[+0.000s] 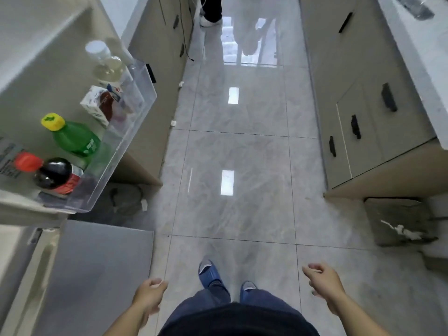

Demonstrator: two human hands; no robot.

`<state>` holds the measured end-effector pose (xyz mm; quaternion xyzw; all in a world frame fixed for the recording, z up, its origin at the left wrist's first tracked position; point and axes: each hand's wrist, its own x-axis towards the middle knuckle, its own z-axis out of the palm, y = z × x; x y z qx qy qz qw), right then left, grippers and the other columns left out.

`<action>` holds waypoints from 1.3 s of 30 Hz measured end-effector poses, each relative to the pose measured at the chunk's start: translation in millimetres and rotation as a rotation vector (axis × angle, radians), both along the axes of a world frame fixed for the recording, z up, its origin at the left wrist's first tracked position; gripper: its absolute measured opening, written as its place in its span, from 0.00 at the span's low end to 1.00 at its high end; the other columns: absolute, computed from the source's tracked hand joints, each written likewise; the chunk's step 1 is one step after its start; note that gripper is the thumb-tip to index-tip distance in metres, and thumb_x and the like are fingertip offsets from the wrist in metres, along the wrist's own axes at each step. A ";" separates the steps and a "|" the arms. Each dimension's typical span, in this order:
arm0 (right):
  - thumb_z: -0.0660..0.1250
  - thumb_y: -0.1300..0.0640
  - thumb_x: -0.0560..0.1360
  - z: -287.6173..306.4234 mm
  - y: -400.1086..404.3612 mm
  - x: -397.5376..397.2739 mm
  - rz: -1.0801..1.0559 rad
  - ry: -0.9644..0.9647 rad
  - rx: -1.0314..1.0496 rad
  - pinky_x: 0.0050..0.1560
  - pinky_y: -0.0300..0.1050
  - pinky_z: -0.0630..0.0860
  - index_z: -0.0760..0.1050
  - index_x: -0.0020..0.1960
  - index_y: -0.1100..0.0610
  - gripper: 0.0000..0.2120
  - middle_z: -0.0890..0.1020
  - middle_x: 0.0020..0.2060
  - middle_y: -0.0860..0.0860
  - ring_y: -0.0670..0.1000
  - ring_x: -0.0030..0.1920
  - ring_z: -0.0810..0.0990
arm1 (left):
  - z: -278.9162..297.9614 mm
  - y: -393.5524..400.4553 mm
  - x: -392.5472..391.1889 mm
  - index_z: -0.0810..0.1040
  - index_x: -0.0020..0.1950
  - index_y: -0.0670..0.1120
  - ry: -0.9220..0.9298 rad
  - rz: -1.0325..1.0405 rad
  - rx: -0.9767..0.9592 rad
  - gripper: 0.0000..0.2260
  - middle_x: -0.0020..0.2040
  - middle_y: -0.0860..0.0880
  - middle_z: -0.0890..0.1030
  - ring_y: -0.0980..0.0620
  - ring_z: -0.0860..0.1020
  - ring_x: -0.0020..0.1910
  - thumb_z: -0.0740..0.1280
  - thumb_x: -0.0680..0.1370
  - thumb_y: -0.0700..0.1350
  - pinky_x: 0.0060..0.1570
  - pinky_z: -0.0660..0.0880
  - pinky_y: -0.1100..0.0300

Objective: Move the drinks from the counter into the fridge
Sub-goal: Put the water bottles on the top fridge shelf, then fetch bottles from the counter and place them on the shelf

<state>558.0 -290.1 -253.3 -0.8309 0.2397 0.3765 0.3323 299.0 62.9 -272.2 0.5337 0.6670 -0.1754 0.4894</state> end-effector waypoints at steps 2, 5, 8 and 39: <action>0.70 0.55 0.76 1.6 -5.6 -3.2 -0.069 0.015 -0.023 0.46 0.50 0.76 0.75 0.62 0.60 0.17 0.80 0.55 0.57 0.59 0.52 0.79 | -2.3 14.8 23.9 0.76 0.62 0.42 -0.016 -0.053 -0.026 0.13 0.57 0.41 0.79 0.42 0.77 0.48 0.68 0.79 0.44 0.45 0.75 0.53; 0.70 0.56 0.77 4.8 -7.6 -3.5 -0.141 0.037 -0.040 0.46 0.50 0.76 0.75 0.60 0.60 0.15 0.80 0.54 0.57 0.60 0.52 0.80 | -0.8 37.2 72.5 0.75 0.62 0.43 -0.062 -0.117 -0.039 0.13 0.58 0.41 0.79 0.42 0.77 0.53 0.67 0.79 0.45 0.48 0.76 0.52; 0.70 0.56 0.77 7.1 -4.0 5.9 -0.183 0.069 -0.048 0.44 0.49 0.77 0.75 0.57 0.59 0.11 0.80 0.46 0.56 0.58 0.46 0.80 | 3.9 56.9 131.8 0.74 0.61 0.45 -0.127 -0.172 -0.036 0.12 0.56 0.41 0.79 0.43 0.78 0.53 0.67 0.79 0.46 0.48 0.77 0.51; 0.68 0.56 0.78 2.2 221.5 543.8 0.255 0.014 0.221 0.36 0.44 0.71 0.76 0.49 0.57 0.05 0.77 0.38 0.53 0.53 0.35 0.73 | -8.8 106.5 451.1 0.78 0.49 0.39 -0.028 0.290 0.022 0.05 0.39 0.41 0.80 0.47 0.71 0.33 0.67 0.79 0.41 0.36 0.67 0.60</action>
